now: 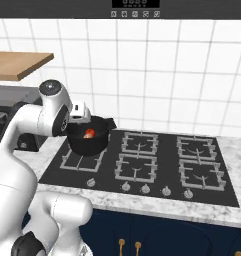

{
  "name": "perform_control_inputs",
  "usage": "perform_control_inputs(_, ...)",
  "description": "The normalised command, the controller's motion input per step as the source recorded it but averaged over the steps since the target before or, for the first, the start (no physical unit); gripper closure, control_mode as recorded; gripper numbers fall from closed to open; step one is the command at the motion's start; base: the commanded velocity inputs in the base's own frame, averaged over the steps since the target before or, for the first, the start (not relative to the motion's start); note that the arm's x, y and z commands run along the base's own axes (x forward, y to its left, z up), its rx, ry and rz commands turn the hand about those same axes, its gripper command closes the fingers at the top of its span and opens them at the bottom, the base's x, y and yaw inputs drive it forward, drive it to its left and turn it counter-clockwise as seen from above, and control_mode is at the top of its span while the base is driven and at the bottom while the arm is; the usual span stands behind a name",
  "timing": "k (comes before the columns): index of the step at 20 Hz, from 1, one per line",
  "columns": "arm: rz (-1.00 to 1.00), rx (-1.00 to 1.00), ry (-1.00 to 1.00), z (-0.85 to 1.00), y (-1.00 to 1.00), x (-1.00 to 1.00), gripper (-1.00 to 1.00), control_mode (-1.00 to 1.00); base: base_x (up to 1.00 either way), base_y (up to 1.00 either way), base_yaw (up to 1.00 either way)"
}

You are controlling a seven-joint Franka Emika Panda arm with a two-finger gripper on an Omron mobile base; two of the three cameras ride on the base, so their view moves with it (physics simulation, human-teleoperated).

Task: Put the onion and tomato in the pot. Retrieve the spatula and lightly stir the vegetables in the pot.

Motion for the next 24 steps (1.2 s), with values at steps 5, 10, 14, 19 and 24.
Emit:
perform_control_inputs(5,0.0,0.0,0.0,0.0,0.0,0.0,-1.0,1.0,-0.81,-0.5,-0.05)
perform_control_inputs(10,0.0,0.0,0.0,0.0,0.0,0.0,-1.0,1.0,0.14,-0.66,-0.07)
perform_control_inputs(14,0.0,0.0,0.0,0.0,0.0,0.0,-1.0,1.0,0.44,-0.97,-0.05)
perform_control_inputs(19,0.0,0.0,0.0,0.0,0.0,0.0,-1.0,1.0,0.83,-0.78,0.0)
perform_control_inputs(24,0.0,0.02,0.02,0.0,-0.06,0.02,-1.0,-1.0,0.4,-0.27,0.0)
